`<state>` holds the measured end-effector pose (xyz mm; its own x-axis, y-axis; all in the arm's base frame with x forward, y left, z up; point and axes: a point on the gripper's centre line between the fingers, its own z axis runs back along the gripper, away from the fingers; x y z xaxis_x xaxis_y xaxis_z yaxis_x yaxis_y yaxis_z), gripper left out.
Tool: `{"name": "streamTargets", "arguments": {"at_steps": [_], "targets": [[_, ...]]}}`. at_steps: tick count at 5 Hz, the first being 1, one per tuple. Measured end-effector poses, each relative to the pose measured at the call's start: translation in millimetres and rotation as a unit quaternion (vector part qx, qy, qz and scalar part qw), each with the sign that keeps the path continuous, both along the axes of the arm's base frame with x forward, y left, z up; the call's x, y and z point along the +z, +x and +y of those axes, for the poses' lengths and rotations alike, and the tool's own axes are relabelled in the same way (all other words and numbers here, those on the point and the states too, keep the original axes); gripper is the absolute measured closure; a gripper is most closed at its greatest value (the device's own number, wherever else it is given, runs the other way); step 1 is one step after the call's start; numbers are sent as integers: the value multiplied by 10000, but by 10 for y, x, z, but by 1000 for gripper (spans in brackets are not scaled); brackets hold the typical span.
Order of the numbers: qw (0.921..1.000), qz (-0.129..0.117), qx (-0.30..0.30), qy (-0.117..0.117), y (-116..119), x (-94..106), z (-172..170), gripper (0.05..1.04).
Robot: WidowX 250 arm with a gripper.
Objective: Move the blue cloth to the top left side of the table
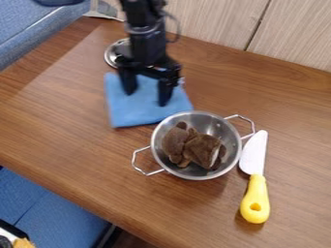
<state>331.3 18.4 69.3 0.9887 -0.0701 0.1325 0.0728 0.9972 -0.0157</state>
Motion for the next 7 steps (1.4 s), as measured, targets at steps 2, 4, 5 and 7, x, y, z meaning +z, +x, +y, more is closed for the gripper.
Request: {"name": "streamTargets", "arguments": {"at_steps": [2, 4, 5, 7], "targets": [[9965, -120, -816, -162, 483, -3, -541, 82], [9886, -160, -1479, -249, 608, 17, -933, 82], [9844, -209, -1708, -372, 658, 49, -1079, 82], [9820, -412, -1840, -112, 634, 230, -1104, 83]]}}
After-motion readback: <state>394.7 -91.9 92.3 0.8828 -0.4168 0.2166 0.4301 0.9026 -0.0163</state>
